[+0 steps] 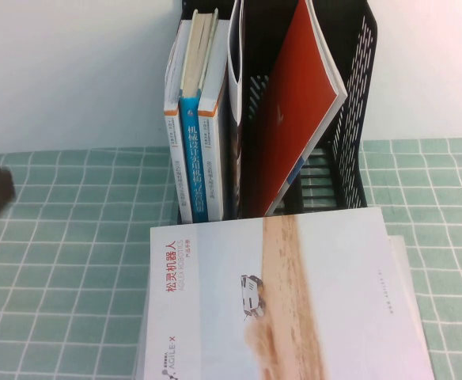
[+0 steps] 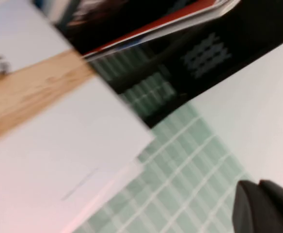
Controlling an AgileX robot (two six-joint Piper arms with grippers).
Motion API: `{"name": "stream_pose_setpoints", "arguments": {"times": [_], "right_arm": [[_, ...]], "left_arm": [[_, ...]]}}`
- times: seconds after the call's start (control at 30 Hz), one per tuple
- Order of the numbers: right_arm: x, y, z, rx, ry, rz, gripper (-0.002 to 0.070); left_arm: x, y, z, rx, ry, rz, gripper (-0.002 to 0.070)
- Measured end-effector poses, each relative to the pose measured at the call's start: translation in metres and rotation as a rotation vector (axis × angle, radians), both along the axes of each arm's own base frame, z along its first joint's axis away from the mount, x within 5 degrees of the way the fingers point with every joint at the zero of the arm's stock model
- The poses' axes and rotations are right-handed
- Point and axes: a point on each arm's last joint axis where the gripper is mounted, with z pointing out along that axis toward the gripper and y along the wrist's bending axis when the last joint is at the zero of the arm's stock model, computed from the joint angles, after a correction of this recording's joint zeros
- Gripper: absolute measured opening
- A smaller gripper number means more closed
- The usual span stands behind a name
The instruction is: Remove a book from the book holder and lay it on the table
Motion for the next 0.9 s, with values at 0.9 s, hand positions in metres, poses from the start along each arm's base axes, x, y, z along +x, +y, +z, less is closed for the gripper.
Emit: {"name": "stream_pose_setpoints", "arguments": {"times": [0.9], "right_arm": [[-0.065, -0.060, -0.132, 0.471, 0.060, 0.058, 0.0003]], "left_arm": [[-0.021, -0.019, -0.108, -0.172, 0.112, -0.306, -0.0003]]}}
